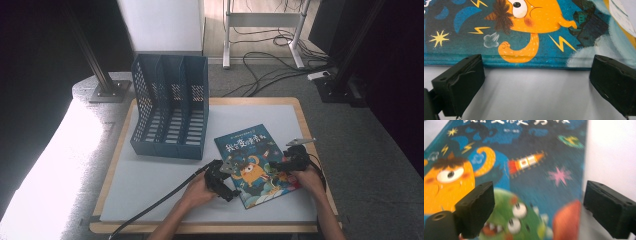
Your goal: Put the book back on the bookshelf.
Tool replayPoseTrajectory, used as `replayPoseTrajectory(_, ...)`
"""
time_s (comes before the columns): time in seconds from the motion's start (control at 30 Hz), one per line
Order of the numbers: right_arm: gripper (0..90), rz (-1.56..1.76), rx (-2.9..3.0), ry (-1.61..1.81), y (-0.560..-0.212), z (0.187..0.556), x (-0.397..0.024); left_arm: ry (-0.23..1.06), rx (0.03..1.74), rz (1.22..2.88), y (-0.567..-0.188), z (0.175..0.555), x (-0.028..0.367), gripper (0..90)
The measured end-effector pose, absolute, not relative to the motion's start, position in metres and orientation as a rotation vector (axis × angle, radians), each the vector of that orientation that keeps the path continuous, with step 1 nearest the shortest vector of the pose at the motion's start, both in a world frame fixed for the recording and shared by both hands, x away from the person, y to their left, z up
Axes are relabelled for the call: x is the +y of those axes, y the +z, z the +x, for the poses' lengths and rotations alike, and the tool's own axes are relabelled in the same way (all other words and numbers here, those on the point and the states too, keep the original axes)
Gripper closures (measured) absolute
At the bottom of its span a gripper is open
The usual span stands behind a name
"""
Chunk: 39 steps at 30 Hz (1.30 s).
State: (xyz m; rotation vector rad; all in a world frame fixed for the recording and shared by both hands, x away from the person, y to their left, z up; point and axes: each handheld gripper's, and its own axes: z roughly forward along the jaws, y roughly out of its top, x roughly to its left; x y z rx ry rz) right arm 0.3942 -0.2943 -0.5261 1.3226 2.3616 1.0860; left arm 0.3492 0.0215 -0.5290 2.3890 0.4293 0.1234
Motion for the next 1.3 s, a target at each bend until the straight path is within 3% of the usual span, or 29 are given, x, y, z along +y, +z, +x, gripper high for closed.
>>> replayPoseTrajectory(0.53,16.5,1.459,2.350,1.218,-0.519,0.377,-0.308,0.132,0.434,2.388,-0.530,0.348,0.021,0.0)
replayPoseTrajectory(1.3,22.5,1.379,2.470,1.298,-0.500,0.351,-0.327,0.132,0.435,2.387,-0.530,0.348,0.021,0.0)
